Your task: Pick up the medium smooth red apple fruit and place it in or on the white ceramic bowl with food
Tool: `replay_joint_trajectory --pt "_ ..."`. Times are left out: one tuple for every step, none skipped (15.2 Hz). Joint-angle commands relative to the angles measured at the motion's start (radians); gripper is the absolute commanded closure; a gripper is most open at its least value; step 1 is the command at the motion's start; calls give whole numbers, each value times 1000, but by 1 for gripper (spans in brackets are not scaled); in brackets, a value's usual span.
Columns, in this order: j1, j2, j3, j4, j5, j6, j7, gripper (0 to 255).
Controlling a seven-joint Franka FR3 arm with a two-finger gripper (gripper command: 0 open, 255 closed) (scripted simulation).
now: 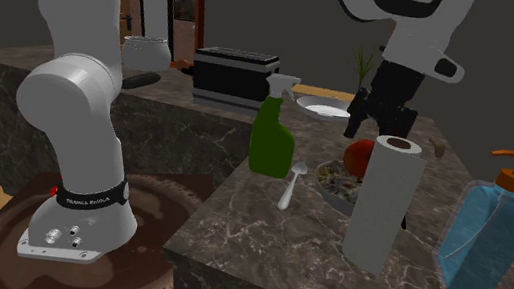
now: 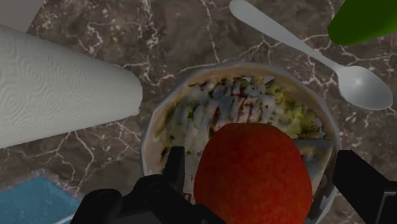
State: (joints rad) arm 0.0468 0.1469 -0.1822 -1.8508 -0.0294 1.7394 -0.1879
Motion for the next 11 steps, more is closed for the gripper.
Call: replay_joint_trajectory --pt "0 1 0 51 1 -50 -2 0" --pt "0 6 0 89 2 -84 -2 0" --pt "0 11 0 121 2 -111 -3 0" --pt "0 11 0 121 2 -111 -3 0" --pt "0 11 0 121 2 -111 -3 0" --pt "0 11 0 121 2 -111 -3 0" --pt "0 11 0 121 2 -111 -3 0" --pt "0 11 0 121 2 -111 -3 0" --pt "0 11 0 121 2 -111 -3 0" --pt "0 11 0 121 2 -111 -3 0" --pt "0 11 0 121 2 -111 -3 0"
